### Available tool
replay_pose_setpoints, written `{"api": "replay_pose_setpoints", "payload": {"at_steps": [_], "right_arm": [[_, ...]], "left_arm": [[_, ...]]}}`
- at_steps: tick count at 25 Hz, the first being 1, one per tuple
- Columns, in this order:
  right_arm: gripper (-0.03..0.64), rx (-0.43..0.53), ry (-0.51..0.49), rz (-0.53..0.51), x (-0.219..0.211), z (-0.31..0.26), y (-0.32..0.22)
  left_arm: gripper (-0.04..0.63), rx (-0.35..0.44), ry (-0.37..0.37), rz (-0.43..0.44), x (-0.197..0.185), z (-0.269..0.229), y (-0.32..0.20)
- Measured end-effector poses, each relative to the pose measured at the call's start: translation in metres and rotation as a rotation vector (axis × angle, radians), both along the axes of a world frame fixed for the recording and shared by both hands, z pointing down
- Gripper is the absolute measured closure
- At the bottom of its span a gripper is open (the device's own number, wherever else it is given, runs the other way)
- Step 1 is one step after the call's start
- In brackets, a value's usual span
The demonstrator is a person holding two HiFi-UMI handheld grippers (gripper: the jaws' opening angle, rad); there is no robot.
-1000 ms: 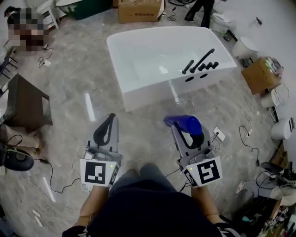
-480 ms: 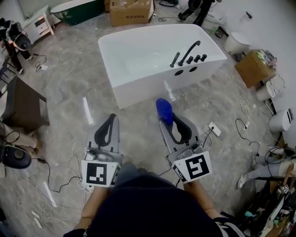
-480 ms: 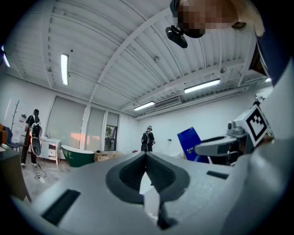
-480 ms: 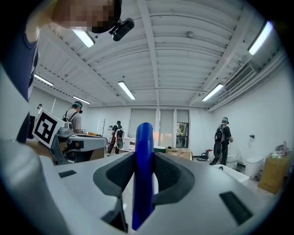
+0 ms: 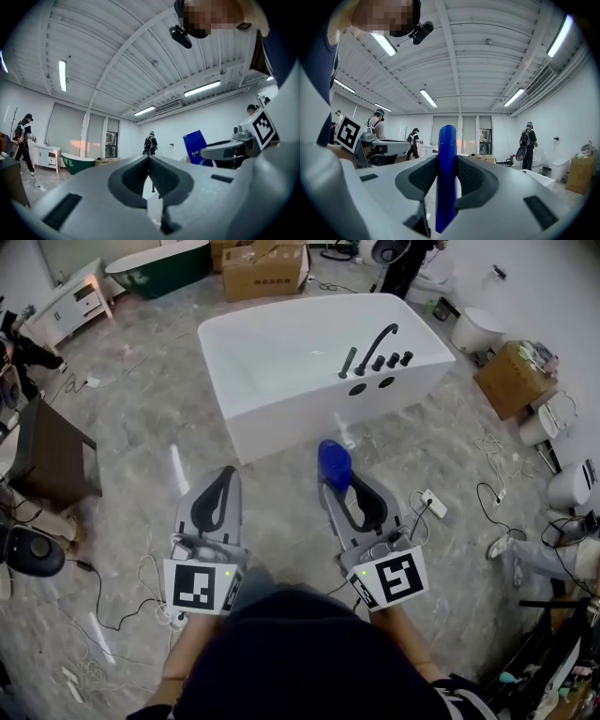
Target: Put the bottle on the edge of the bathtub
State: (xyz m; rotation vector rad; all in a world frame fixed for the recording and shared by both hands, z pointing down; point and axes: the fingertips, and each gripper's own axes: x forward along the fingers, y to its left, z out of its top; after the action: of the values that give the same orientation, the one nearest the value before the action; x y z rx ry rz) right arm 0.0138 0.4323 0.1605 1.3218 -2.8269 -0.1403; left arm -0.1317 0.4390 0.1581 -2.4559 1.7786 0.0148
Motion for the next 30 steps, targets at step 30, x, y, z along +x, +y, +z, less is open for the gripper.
{"api": "replay_pose_setpoints", "payload": {"at_steps": [30], "right_arm": [[0.476,0.027,-0.024,0.254,-0.052,-0.011,-0.130]], "left_arm": [[0.597,-0.011,0.004,0.249,-0.065,0.001,-0.167]]}}
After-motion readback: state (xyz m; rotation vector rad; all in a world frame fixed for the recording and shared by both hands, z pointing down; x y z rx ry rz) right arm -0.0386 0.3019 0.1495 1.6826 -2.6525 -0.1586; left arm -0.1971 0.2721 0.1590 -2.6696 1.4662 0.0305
